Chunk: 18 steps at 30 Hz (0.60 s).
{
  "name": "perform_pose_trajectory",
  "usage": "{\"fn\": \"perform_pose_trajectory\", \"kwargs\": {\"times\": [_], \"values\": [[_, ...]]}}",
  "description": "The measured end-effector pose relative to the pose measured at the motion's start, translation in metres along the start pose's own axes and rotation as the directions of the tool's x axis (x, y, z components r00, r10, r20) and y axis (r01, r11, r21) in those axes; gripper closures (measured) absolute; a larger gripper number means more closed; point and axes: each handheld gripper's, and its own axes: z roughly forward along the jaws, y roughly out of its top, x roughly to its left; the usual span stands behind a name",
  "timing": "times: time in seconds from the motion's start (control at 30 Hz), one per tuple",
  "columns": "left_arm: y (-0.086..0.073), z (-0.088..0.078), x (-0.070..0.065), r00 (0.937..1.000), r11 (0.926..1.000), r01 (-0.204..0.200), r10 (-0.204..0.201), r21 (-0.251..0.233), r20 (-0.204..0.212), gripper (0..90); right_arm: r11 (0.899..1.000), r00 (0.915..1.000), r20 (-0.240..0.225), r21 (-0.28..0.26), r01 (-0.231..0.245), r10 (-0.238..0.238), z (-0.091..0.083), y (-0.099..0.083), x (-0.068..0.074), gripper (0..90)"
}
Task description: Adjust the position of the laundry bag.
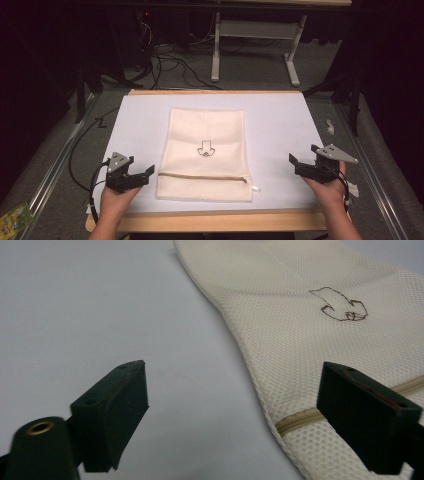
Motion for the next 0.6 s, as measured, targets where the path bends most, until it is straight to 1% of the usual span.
{"fn": "perform_pose_trajectory", "kwargs": {"times": [0.03,0.1,0.13,0.2,0.23,0.27,0.3,0.33,0.37,0.4,0.43,0.47,0.5,0.53,0.57,0.6], "values": [[0.000,0.002,0.000,1.0000,1.0000,0.000,0.000,0.002,0.004,15.7,1.000,1.0000,0.003,0.002,0.008,-0.008,0.000,0.000,0.002,10.8],[0.001,0.004,-0.001,0.9999,0.9998,-0.014,0.014,0.013,0.011,15.7,1.000,0.9998,0.002,0.003,0.021,-0.021,0.000,0.001,0.005,10.7],[0.002,0.005,-0.002,0.9997,0.9996,-0.022,0.021,0.018,0.013,15.7,1.000,0.9998,0.004,0.009,0.020,-0.020,0.000,0.000,0.007,10.7],[0.003,0.006,-0.005,0.9990,0.9991,-0.041,0.041,0.012,0.015,15.5,1.000,0.9997,0.001,0.011,0.026,-0.026,0.000,0.000,0.009,10.9],[0.004,0.006,-0.006,0.9986,0.9986,-0.048,0.048,0.023,0.020,15.5,0.999,0.9995,0.000,0.013,0.031,-0.031,0.000,-0.001,0.010,11.3],[0.006,0.006,-0.007,0.9979,0.9977,-0.063,0.063,0.023,0.015,15.5,0.999,0.9993,0.005,0.018,0.037,-0.037,0.000,-0.002,0.011,11.5],[0.006,0.006,-0.007,0.9979,0.9977,-0.063,0.063,0.023,0.015,15.5,0.999,0.9993,0.005,0.018,0.037,-0.037,0.000,-0.002,0.011,11.5],[0.007,0.005,-0.008,0.9971,0.9970,-0.076,0.076,0.015,0.009,15.5,0.999,0.9990,0.015,0.026,0.041,-0.041,0.000,-0.002,0.011,11.5],[0.007,0.005,-0.009,0.9971,0.9972,-0.075,0.075,0.005,0.009,15.5,0.999,0.9991,0.017,0.029,0.037,-0.038,0.000,-0.003,0.010,11.8],[0.008,0.005,-0.009,0.9981,0.9982,-0.060,0.060,0.001,0.018,15.5,0.999,0.9995,0.016,0.033,0.026,-0.026,0.000,-0.004,0.008,12.0],[0.008,0.005,-0.008,0.9989,0.9995,-0.032,0.032,-0.007,0.035,15.5,0.999,0.9999,0.008,0.032,0.014,-0.014,-0.001,-0.004,0.007,12.0],[0.008,0.005,-0.008,0.9985,0.9999,-0.004,0.005,-0.016,0.055,15.5,1.000,0.9999,-0.008,0.026,-0.008,0.009,-0.001,-0.003,0.005,12.0],[0.008,0.005,-0.008,0.9985,0.9999,-0.004,0.005,-0.016,0.055,15.5,1.000,0.9999,-0.008,0.026,-0.008,0.009,-0.001,-0.003,0.005,12.0],[0.008,0.004,-0.008,0.9980,0.9997,0.010,-0.009,-0.024,0.063,15.5,0.999,0.9988,-0.021,0.015,-0.045,0.045,-0.003,-0.002,0.006,12.9],[0.009,0.004,-0.008,0.9983,0.9996,0.000,0.001,-0.029,0.058,15.5,0.999,0.9992,-0.019,0.016,-0.035,0.035,-0.003,-0.001,0.009,13.3],[0.010,0.005,-0.011,0.9986,0.9988,-0.045,0.045,-0.019,0.028,15.5,1.000,0.9997,-0.021,0.018,-0.010,0.010,-0.001,-0.001,0.012,13.5]]}}
